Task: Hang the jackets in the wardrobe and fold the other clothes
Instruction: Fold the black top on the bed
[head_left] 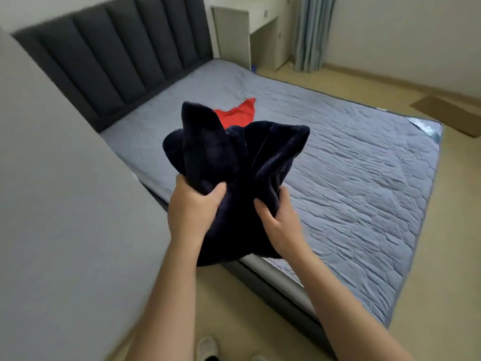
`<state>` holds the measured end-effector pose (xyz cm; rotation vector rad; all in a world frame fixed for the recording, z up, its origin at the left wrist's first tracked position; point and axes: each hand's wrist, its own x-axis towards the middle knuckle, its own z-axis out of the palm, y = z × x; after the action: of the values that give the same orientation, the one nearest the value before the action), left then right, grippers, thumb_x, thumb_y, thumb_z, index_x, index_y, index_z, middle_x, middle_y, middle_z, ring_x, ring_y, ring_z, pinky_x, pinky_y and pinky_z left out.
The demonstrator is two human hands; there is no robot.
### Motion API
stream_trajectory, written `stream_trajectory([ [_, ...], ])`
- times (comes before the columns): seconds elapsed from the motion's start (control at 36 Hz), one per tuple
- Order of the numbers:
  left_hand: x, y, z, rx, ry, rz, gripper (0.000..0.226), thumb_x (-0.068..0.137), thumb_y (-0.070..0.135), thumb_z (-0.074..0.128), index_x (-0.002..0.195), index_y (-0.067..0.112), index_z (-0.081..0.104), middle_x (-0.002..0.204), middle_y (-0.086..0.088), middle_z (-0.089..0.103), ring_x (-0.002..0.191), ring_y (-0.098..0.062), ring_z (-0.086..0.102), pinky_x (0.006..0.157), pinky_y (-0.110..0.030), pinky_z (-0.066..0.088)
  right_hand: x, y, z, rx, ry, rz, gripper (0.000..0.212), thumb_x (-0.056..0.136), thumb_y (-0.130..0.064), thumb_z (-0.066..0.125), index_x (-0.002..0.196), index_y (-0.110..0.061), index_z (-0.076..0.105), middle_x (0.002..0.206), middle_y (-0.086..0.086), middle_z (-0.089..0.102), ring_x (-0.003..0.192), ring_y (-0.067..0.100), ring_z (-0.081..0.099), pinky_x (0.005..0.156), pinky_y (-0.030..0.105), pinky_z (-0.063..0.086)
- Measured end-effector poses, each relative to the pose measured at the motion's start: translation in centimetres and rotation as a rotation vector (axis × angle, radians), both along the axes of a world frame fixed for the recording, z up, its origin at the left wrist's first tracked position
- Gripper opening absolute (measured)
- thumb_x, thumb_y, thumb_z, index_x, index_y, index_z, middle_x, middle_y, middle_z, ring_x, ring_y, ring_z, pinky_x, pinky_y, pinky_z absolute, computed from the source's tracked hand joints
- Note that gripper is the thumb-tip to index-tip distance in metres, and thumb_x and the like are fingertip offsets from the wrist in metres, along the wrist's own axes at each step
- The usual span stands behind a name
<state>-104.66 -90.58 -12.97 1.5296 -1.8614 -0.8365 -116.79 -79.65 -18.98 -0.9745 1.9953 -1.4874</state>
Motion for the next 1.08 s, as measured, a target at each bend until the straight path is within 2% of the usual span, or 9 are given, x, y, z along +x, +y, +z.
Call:
stream_trajectory([
  [0.17, 11.1, 2.3, 6.8, -0.169, 0.102, 0.267, 0.056, 0.072, 0.053, 0.069, 0.112, 0.021, 0.047, 0.090, 0.009, 0.058, 0.080, -0.015, 0.056, 0.067, -0.029, 0.045, 8.2, -3.1, 6.4, -0.157, 0.131, 0.230, 0.035, 0.077, -0.059, 0.048, 0.099, -0.032, 0.040, 0.083, -0.020, 0.059, 0.081, 0.013, 0.059, 0.068, 0.039, 0.046],
  [0.28, 19.6, 5.5, 9.9, -0.250, 0.121, 0.487, 0.050, 0.071, 0.053, 0.069, 0.103, 0.026, 0.042, 0.088, 0.008, 0.060, 0.078, -0.016, 0.058, 0.065, -0.030, 0.049, 15.8, -4.3, 9.6, -0.254, 0.201, 0.429, 0.026, 0.076, -0.062, 0.044, 0.087, -0.041, 0.034, 0.077, -0.031, 0.055, 0.068, -0.004, 0.053, 0.054, 0.018, 0.036],
  [0.39, 28.4, 10.4, 12.0, -0.312, 0.100, 0.738, 0.048, 0.072, 0.054, 0.068, 0.098, 0.027, 0.039, 0.081, 0.009, 0.058, 0.072, -0.017, 0.056, 0.063, -0.030, 0.046, 24.8, -3.4, 12.1, -0.328, 0.193, 0.667, 0.027, 0.078, -0.061, 0.045, 0.088, -0.038, 0.034, 0.079, -0.029, 0.054, 0.073, -0.001, 0.055, 0.055, 0.019, 0.039],
  [0.47, 35.5, 15.9, 13.1, -0.372, 0.074, 0.936, 0.047, 0.072, 0.055, 0.067, 0.095, 0.027, 0.039, 0.074, 0.013, 0.054, 0.064, -0.006, 0.052, 0.055, -0.025, 0.040, 32.8, -1.0, 13.6, -0.379, 0.155, 0.867, 0.023, 0.077, -0.060, 0.044, 0.087, -0.042, 0.035, 0.079, -0.029, 0.055, 0.072, -0.002, 0.055, 0.055, 0.015, 0.038],
  [0.56, 42.3, 22.6, 14.1, -0.408, 0.049, 1.117, 0.047, 0.071, 0.057, 0.066, 0.095, 0.027, 0.039, 0.076, 0.012, 0.055, 0.066, -0.002, 0.051, 0.057, -0.027, 0.041, 40.9, 3.1, 14.8, -0.409, 0.102, 1.051, 0.026, 0.077, -0.061, 0.045, 0.086, -0.039, 0.036, 0.080, -0.027, 0.055, 0.071, 0.001, 0.056, 0.058, 0.025, 0.040],
  [0.69, 52.0, 35.3, 15.6, -0.476, -0.003, 1.321, 0.046, 0.072, 0.056, 0.066, 0.098, 0.030, 0.039, 0.081, 0.017, 0.054, 0.069, 0.001, 0.051, 0.056, -0.019, 0.037, 52.9, 12.7, 16.6, -0.487, 0.048, 1.306, 0.029, 0.077, -0.063, 0.045, 0.090, -0.037, 0.038, 0.083, -0.027, 0.059, 0.073, -0.003, 0.059, 0.058, 0.024, 0.045],
  [0.92, 63.6, 57.1, 17.9, -0.560, -0.040, 1.674, 0.057, 0.070, 0.054, 0.070, 0.114, 0.024, 0.048, 0.097, 0.017, 0.054, 0.089, -0.009, 0.051, 0.074, -0.023, 0.039, 68.9, 31.1, 18.9, -0.560, -0.037, 1.657, 0.032, 0.078, -0.066, 0.047, 0.098, -0.042, 0.037, 0.086, -0.021, 0.064, 0.079, 0.002, 0.063, 0.070, 0.034, 0.055],
  [1.03, 68.4, 65.4, 19.7, -0.600, -0.065, 1.802, 0.067, 0.069, 0.053, 0.072, 0.121, 0.022, 0.045, 0.109, 0.008, 0.058, 0.103, -0.021, 0.057, 0.088, -0.034, 0.046, 76.2, 38.5, 20.8, -0.606, -0.120, 1.816, 0.035, 0.078, -0.066, 0.048, 0.103, -0.044, 0.037, 0.092, -0.030, 0.063, 0.083, -0.002, 0.063, 0.070, 0.028, 0.055],
  [1.08, 70.6, 68.4, 20.6, -0.635, -0.086, 1.848, 0.068, 0.069, 0.055, 0.072, 0.122, 0.022, 0.044, 0.111, 0.006, 0.057, 0.103, -0.021, 0.057, 0.084, -0.034, 0.045, 79.6, 41.2, 21.7, -0.627, -0.162, 1.886, 0.037, 0.079, -0.064, 0.048, 0.106, -0.042, 0.038, 0.096, -0.033, 0.060, 0.085, -0.004, 0.062, 0.069, 0.027, 0.055],
])
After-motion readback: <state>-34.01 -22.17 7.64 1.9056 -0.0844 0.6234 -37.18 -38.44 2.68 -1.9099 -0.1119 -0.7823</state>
